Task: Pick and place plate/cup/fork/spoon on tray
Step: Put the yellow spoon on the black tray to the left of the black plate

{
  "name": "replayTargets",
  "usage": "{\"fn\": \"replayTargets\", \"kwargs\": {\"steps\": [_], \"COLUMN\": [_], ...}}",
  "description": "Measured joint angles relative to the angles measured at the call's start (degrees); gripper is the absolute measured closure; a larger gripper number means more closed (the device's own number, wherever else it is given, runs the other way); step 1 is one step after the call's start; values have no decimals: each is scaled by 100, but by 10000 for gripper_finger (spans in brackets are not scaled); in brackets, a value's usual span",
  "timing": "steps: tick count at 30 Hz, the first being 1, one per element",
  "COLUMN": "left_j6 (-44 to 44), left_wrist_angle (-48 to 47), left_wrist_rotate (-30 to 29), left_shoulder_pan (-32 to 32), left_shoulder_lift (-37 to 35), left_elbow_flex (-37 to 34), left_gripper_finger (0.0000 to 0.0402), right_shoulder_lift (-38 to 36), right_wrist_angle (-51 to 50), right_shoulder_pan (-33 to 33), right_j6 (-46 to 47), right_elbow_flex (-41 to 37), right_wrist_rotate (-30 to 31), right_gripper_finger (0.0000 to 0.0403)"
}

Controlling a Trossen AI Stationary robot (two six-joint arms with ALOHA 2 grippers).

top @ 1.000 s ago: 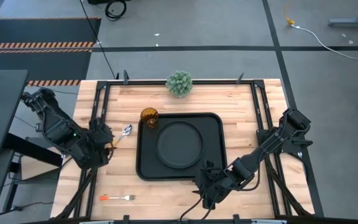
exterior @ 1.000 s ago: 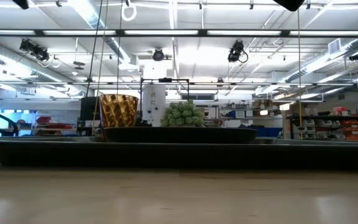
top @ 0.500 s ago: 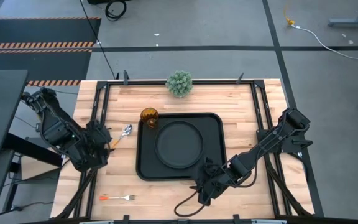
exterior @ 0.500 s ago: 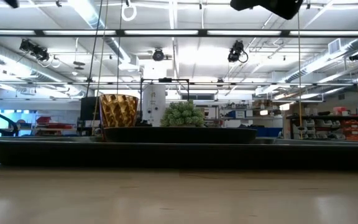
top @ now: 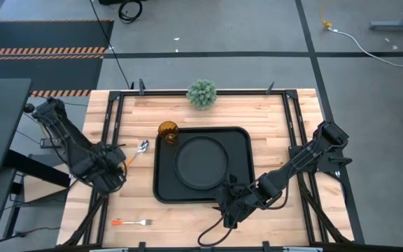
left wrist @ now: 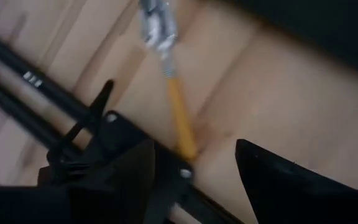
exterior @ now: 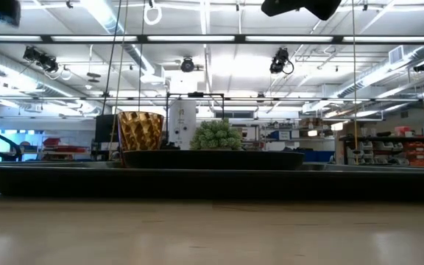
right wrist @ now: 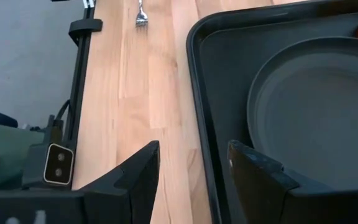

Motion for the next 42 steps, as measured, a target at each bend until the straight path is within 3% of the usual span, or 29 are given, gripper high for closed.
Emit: {"fn": "replayTargets", "kwargs": {"steps": [3, 10, 13, 22, 26, 33, 42], "left_j6": [-340, -351, -12, 1851, 2168, 2328, 2919], "left_wrist_angle": [261, 514, 780, 3025, 3115, 3276, 4059], "left_wrist_rotate": [25, 86, 376, 746, 693, 660, 803], "left_shoulder_pan": [180, 1004, 1511, 2796, 3396, 4534, 5077], "left_shoulder_lift": [-4, 9, 9, 11, 9, 11, -5], "left_elbow_flex": [-444, -464, -561, -1456, -1705, -2359, -2854], "left_gripper_finger": [175, 197, 204, 231, 237, 240, 240], "right_shoulder_lift": [0, 0, 0, 0, 0, 39, 39], "right_wrist_angle": [0, 30, 79, 191, 133, 115, 122], "right_shoulder_pan": [0, -236, -384, -565, -560, -603, -507], "right_j6": [-18, -208, -156, -567, -835, -844, -700], "right_elbow_flex": [0, 0, 0, 0, 0, 0, 0], "right_wrist_rotate": [-2, -408, -561, -410, 25, 45, 4], "right_gripper_finger": [206, 206, 206, 206, 206, 206, 206]}}
